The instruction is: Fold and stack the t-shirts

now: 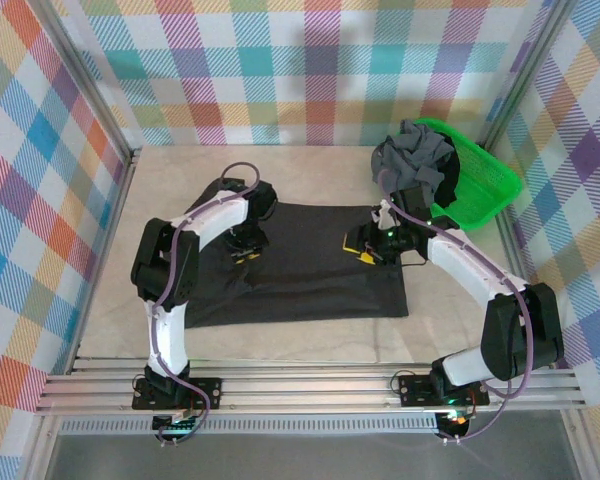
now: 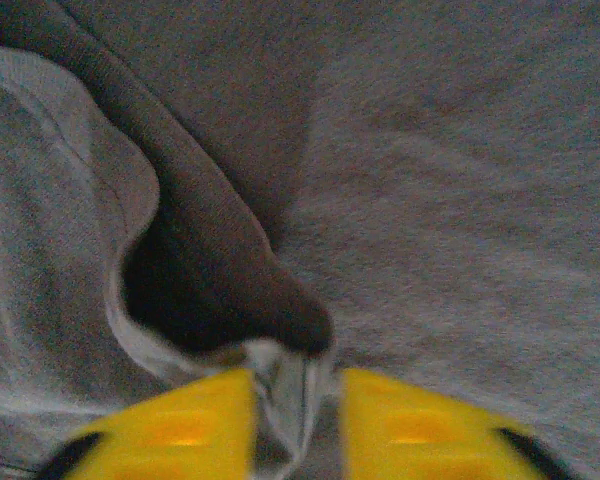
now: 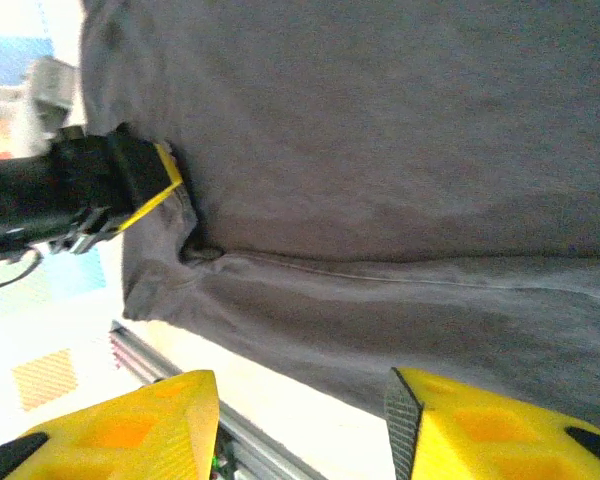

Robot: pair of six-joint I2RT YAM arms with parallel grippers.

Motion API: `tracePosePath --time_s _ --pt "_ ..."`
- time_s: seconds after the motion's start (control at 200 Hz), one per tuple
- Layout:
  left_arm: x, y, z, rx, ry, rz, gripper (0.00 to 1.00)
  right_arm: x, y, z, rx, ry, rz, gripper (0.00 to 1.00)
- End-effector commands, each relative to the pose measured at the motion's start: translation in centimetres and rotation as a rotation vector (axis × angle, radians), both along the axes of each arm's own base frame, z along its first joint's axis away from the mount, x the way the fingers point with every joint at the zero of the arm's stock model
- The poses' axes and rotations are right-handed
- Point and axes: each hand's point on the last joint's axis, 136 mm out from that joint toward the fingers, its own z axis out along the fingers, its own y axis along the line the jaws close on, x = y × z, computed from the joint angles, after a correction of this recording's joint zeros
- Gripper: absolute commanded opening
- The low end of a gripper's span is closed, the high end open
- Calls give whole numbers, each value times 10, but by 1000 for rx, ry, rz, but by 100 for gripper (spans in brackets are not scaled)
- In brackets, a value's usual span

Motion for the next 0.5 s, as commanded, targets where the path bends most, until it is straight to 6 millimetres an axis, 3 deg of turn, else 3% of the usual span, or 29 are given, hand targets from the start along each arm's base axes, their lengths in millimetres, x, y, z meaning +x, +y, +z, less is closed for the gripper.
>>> tracePosePath --time_s 0.0,0.075,0.16,0.355,0.495 --pt "9 1 43 56 -114 -43 56 -15 -37 -27 -160 105 -131 46" --pt "-1 10 62 48 -168 5 56 -22 -59 -47 -238 178 -227 43" --pt "-25 30 64 -8 -162 111 51 -28 -76 -65 -305 228 -305 42" --pt "-87 90 30 -120 -52 349 21 -26 -76 -87 -309 311 -363 27" --pt "-107 117 -2 -167 27 476 16 -24 -82 -105 -375 374 -374 25"
